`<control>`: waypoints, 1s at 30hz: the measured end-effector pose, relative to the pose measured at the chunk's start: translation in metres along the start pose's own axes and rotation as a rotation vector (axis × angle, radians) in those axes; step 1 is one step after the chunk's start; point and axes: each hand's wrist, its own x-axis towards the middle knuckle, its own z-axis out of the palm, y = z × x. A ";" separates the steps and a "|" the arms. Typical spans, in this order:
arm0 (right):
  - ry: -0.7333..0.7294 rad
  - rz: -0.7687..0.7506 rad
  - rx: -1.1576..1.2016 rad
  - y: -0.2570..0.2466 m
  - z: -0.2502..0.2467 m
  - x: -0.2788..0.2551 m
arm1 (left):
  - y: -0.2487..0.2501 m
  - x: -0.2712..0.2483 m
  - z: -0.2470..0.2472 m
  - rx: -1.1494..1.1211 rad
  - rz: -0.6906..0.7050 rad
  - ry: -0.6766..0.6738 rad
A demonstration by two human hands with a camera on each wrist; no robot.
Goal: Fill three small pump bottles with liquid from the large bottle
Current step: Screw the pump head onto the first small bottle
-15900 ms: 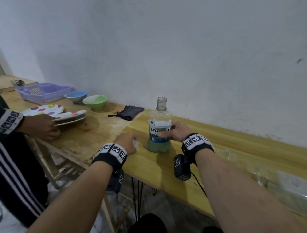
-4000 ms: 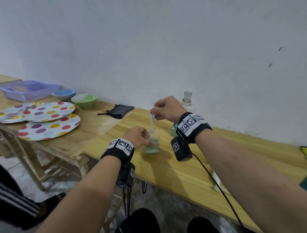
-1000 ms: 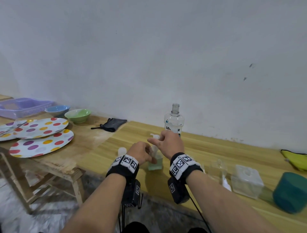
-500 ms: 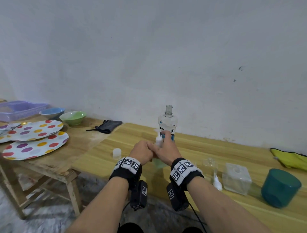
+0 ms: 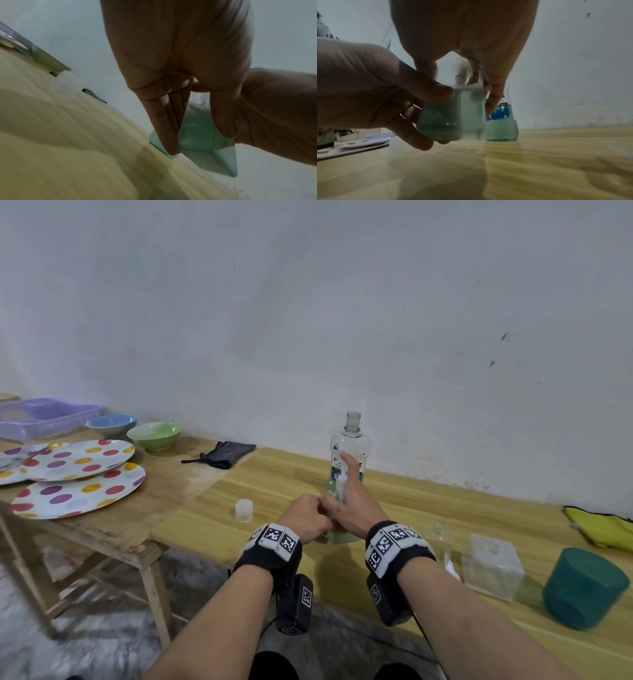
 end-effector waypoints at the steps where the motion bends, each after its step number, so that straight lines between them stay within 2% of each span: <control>1: -0.015 -0.004 0.006 0.001 0.001 0.000 | -0.001 0.001 0.000 0.008 -0.002 -0.002; 13: -0.061 0.009 -0.010 -0.003 -0.001 0.004 | -0.002 0.007 -0.003 0.030 -0.037 -0.005; 18: -0.015 0.012 -0.034 -0.005 0.001 0.006 | -0.002 0.006 -0.004 0.026 -0.043 -0.012; 24: -0.114 0.103 0.090 -0.006 -0.014 0.007 | -0.004 0.004 -0.016 -0.008 -0.058 -0.027; 30: 0.015 0.098 -0.158 -0.019 -0.017 0.008 | -0.007 0.004 -0.017 0.025 -0.062 0.019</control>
